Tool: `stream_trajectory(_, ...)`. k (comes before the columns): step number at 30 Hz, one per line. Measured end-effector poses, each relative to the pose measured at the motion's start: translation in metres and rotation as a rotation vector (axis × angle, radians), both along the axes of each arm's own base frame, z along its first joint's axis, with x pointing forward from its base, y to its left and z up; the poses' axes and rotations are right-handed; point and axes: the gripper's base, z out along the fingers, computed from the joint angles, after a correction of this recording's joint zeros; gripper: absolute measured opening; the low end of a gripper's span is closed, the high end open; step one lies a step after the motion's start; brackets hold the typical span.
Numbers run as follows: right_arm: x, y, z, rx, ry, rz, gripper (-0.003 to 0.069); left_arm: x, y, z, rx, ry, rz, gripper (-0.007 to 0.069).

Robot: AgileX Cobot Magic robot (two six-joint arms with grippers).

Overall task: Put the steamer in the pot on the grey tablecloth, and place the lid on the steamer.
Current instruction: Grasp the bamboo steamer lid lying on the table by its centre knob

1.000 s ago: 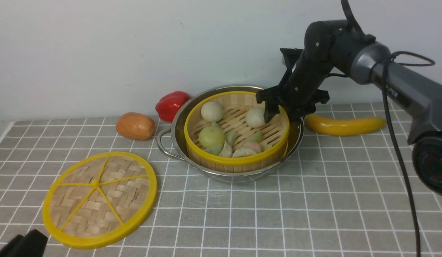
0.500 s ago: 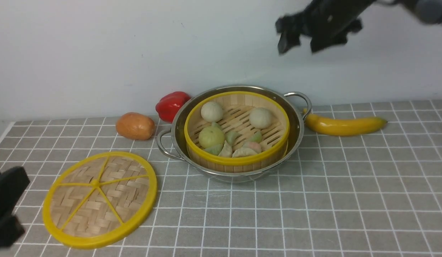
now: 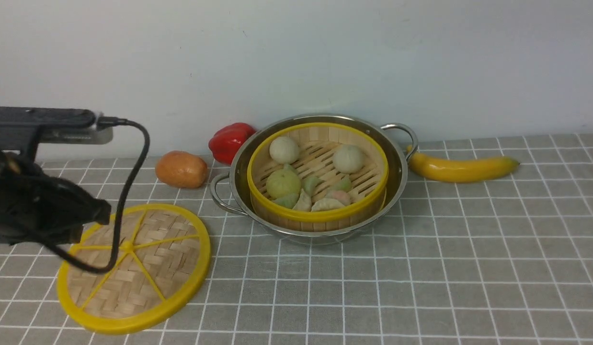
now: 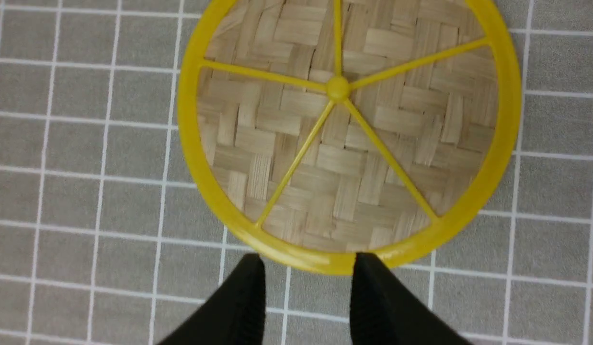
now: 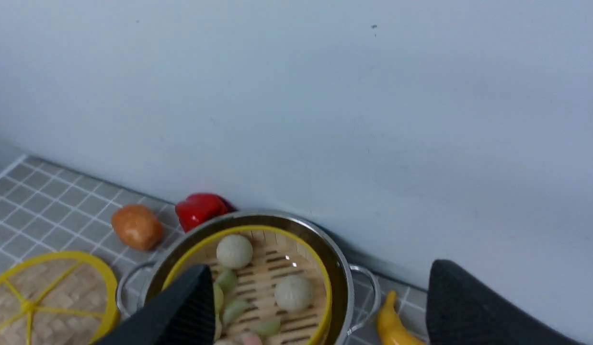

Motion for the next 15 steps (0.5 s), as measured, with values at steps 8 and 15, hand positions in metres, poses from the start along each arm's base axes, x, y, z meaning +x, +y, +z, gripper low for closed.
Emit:
stream_trajectory(8,-0.107,-0.034,-0.034,-0.033,0.003,0.016,0.0571,0.059,-0.004,-0.028,0.022,0.071,-0.071,0.0243)
stream_trajectory(15,-0.197,-0.062,-0.055,0.054,-0.105,0.014,0.0571,0.086,-0.006,-0.053,0.022,0.069,-0.095,0.0243)
